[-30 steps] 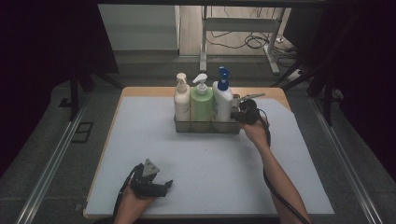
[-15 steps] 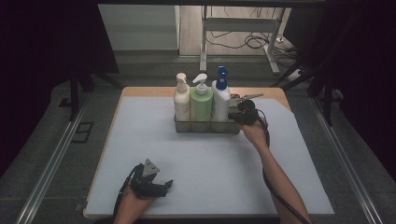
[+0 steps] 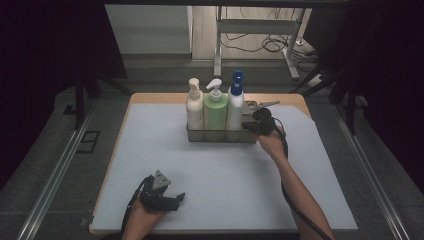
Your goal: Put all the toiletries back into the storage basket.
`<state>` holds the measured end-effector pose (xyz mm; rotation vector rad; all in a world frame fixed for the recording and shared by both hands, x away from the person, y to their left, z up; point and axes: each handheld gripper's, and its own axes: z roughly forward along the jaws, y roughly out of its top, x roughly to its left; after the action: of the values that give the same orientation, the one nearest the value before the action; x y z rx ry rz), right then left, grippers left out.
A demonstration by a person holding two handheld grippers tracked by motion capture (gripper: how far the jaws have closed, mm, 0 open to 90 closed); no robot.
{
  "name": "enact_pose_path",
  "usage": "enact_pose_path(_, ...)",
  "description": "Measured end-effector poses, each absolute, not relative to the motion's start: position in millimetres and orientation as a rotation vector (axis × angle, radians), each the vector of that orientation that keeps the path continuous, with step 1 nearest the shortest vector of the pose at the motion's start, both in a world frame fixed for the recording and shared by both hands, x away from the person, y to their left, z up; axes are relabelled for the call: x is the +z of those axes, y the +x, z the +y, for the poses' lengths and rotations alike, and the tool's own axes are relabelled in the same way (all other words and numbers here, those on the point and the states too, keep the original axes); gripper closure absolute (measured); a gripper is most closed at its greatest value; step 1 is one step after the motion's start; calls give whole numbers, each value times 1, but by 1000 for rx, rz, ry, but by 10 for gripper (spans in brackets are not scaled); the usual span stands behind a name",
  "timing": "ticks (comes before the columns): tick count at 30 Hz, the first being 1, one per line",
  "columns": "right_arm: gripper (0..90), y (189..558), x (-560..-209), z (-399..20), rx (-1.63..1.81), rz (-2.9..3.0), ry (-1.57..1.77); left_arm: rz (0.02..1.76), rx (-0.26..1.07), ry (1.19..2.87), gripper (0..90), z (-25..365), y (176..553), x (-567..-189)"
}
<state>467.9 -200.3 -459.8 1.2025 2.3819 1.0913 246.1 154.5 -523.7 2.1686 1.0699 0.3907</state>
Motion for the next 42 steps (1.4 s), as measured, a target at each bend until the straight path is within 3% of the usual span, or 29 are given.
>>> enact_pose_path(20,767,462,-449,-205,1089,2362,1181,1072,390,2161,133,154,246,-524)
enact_pose_path(42,478,437,-429,-213,1079,2353,1108,1073,390,2160,133,154,246,-524)
